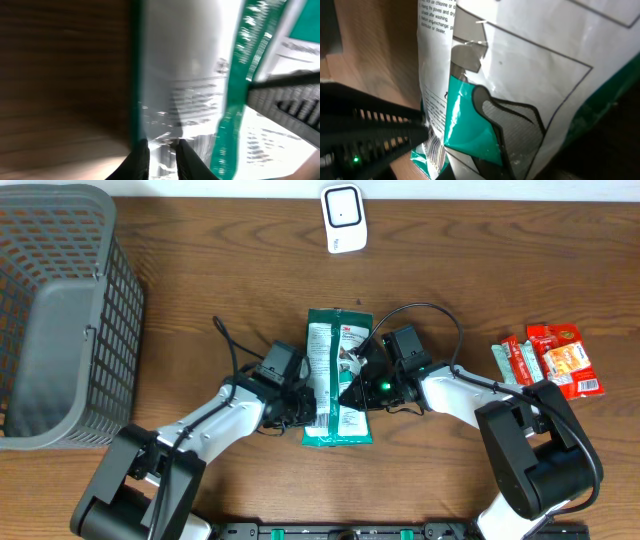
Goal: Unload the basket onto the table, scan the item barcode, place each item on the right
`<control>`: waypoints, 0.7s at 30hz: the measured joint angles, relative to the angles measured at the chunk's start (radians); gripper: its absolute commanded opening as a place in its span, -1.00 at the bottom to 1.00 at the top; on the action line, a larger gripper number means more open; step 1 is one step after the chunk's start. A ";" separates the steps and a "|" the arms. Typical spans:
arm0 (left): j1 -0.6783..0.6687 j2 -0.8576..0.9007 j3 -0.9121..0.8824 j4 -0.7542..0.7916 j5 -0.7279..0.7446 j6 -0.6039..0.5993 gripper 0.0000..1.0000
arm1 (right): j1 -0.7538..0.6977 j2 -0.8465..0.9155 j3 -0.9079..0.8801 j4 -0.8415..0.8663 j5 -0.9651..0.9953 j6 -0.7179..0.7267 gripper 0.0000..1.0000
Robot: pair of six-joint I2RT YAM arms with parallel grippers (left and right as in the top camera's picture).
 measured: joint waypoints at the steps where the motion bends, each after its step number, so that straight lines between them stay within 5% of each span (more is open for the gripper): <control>1: 0.012 0.000 0.000 -0.008 0.001 0.012 -0.57 | 0.000 0.000 0.000 0.000 0.000 0.000 -0.83; 11: 0.073 -0.028 0.011 -0.135 -0.022 0.103 -0.56 | 0.000 0.000 0.000 0.000 0.003 0.000 -0.98; 21: 0.231 -0.472 0.078 -0.205 -0.092 0.153 -0.51 | -0.056 -0.095 -0.004 -0.081 -0.034 -0.104 -0.98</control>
